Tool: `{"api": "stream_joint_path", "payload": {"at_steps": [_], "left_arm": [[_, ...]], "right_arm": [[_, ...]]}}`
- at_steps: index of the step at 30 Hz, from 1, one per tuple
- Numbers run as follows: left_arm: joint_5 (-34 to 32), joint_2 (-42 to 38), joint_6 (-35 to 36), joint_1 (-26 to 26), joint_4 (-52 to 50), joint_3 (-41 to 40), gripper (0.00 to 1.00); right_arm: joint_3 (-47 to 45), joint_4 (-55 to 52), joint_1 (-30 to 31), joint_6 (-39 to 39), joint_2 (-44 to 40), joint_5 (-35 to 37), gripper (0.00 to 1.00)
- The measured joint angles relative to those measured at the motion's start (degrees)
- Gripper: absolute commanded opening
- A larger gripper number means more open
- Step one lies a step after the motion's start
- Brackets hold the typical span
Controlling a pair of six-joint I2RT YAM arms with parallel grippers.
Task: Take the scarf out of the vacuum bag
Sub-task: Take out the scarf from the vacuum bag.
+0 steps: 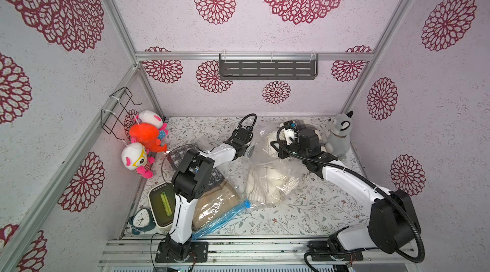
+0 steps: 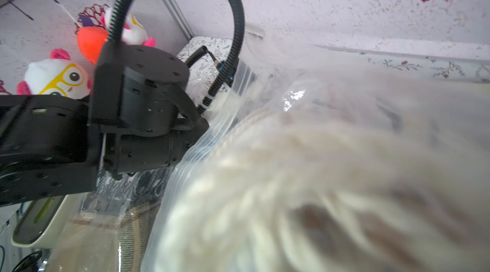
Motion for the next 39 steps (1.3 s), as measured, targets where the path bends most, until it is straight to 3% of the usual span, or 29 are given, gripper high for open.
{"api": "stream_joint_path", "payload": {"at_steps": [6,17,25,31,34,39], "left_arm": [[0.3,0.0,-0.1,0.2,-0.9,0.2,0.0],[5.4,-2.6,-2.4,0.7,5.8,-5.9,0.0],[8.3,-13.9,-3.5,0.7,11.2,-16.3,0.0],[7.9,-22.4,-3.0,-1.8,14.7,-20.1,0.0],[6.9,-20.5,-2.2,-2.0,13.7,-17.4,0.0],[7.9,-8.7,-2.0,0.6,8.3,-6.2,0.0]], "right_arm": [[-4.1,3.3,-0.1,-2.0,-2.1,-4.6,0.0],[-1.4,7.5,-0.1,-3.1,-2.9,-3.0,0.0],[2.1,1.1,-2.5,-3.9,-6.8,7.0,0.0],[7.4,0.7,-9.1,-1.2,-1.4,6.0,0.0],[4.7,1.1,-4.1,-3.3,0.1,6.5,0.0],[-3.0,4.5,5.6,-7.4,-2.4,1.7,0.0]]}}
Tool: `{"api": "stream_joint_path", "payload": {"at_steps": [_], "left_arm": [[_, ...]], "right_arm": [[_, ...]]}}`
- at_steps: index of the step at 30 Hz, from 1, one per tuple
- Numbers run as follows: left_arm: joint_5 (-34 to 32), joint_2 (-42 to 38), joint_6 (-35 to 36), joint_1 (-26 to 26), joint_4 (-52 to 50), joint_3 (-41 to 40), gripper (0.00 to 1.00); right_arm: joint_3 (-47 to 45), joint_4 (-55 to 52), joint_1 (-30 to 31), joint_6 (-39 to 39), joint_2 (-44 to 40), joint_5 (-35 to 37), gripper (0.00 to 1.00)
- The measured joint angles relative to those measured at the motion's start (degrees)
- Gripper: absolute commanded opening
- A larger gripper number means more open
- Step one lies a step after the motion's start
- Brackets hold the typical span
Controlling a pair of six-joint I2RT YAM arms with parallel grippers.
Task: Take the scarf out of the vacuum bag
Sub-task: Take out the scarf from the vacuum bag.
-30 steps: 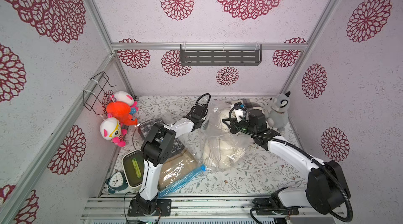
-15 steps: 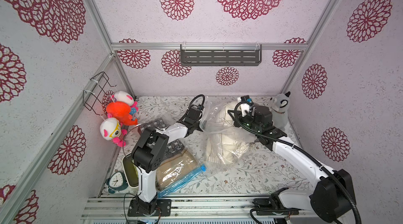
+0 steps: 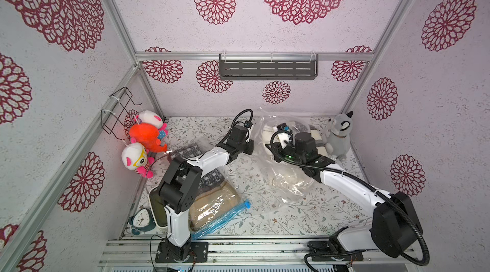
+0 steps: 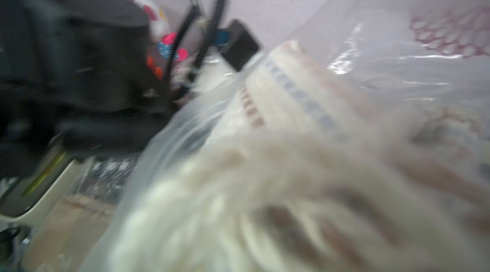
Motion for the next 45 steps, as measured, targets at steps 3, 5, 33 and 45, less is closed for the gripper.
{"api": "stream_joint_path", "payload": {"at_steps": [3,5,33,45], "left_arm": [[1.3,5.2,-0.2,1.8,-1.9,2.8,0.0],[2.2,7.0,-0.4,2.0,-3.2,3.7,0.0],[1.7,-2.0,-1.8,-2.1,3.8,-11.1,0.0],[1.4,4.8,-1.6,-1.3,1.7,-2.7,0.0]], "right_arm": [[-2.0,0.9,0.0,-1.7,-4.7,-0.9,0.0],[-1.4,1.0,-0.6,-2.4,-6.4,-0.4,0.0],[20.5,7.2,-9.5,13.4,5.1,13.4,0.0],[22.5,9.7,-9.1,16.0,-1.3,14.7,0.0]]}}
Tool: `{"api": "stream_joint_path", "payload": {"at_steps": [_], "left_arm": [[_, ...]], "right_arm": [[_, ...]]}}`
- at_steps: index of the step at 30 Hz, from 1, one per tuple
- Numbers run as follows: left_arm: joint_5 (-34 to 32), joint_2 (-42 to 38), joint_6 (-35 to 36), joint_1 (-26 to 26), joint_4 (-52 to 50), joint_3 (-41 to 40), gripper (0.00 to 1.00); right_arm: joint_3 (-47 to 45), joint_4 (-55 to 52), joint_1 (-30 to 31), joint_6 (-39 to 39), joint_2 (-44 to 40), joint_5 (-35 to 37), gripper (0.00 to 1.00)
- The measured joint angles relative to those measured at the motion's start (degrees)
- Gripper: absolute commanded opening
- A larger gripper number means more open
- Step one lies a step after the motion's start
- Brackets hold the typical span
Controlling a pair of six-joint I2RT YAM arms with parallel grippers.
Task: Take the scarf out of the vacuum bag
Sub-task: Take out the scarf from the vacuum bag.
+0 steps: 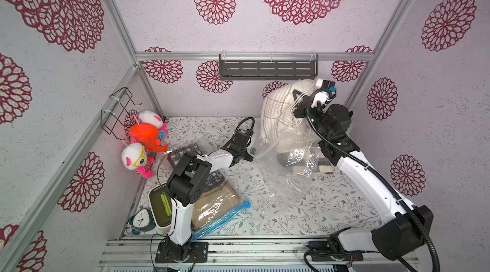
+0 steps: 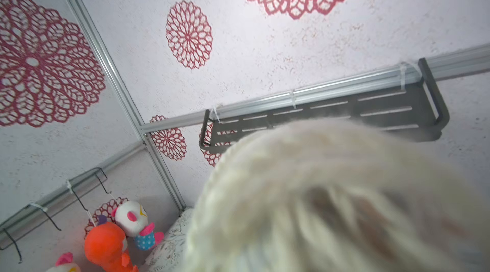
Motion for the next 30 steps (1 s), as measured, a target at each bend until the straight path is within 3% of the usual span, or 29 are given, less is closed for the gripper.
{"api": "stream_joint_path", "payload": {"at_steps": [9,14,18,30], "left_arm": [[-1.2,-3.5,0.3,-1.8,0.9,-5.7,0.0],[0.4,-8.1,0.1,4.3,1.4,-8.2,0.0],[-2.0,-11.4,0.4,9.2,1.5,-9.6,0.0],[-6.8,-14.7,0.5,12.5,-0.6,-7.6,0.0]], "right_arm": [[2.6,7.0,2.2,0.2,-1.3,1.2,0.0],[1.5,2.9,1.9,-0.6,-3.2,3.0,0.0],[-1.9,1.3,1.5,-1.3,-6.8,4.2,0.0],[-27.8,2.1,1.3,7.6,-22.3,8.2,0.0]]}}
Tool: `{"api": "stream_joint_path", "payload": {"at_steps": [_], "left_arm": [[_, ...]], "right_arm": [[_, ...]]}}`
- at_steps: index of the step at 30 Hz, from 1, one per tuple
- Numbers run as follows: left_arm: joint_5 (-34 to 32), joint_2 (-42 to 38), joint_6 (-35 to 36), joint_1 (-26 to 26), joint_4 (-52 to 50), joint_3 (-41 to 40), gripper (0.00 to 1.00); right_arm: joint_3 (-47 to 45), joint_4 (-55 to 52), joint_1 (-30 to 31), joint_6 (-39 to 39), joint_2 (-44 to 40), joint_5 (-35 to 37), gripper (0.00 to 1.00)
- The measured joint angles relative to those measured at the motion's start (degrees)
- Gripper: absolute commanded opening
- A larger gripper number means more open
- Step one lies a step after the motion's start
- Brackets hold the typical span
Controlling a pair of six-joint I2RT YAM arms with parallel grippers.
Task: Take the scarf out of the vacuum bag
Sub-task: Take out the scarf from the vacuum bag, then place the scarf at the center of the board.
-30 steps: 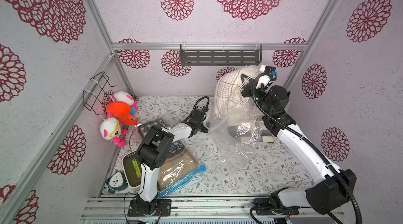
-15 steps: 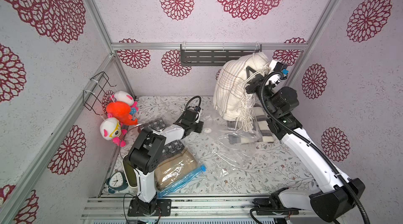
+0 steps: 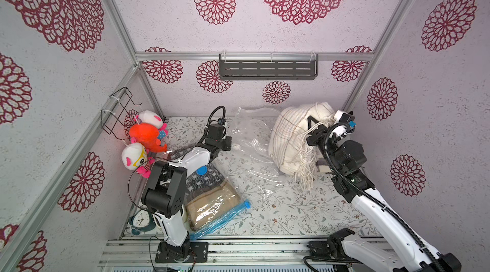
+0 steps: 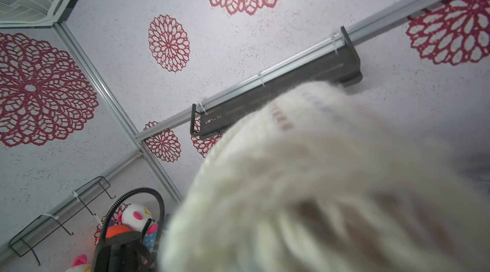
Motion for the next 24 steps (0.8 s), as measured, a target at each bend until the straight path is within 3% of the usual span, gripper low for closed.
{"api": "stream_joint_path", "payload": {"at_steps": [6,15,19,24], "left_arm": [[-3.3,-2.0,0.7,1.6,-1.5,0.0,0.0],[-6.6,-2.5,0.7,4.2,-2.9,1.9,0.0],[-6.0,-2.5,0.6,4.3,-2.4,2.1,0.0],[-4.1,-2.5,0.4,4.3,-2.4,2.0,0.0]], "right_arm": [[-10.0,-2.4,1.1,3.1,-10.0,6.8,0.0],[-20.7,-17.7,-2.6,3.7,-23.9,22.9,0.0],[-25.4,-26.8,-6.8,5.7,-28.7,25.0,0.0],[-24.7,-35.0,-10.4,8.0,-27.8,26.5,0.0]]}}
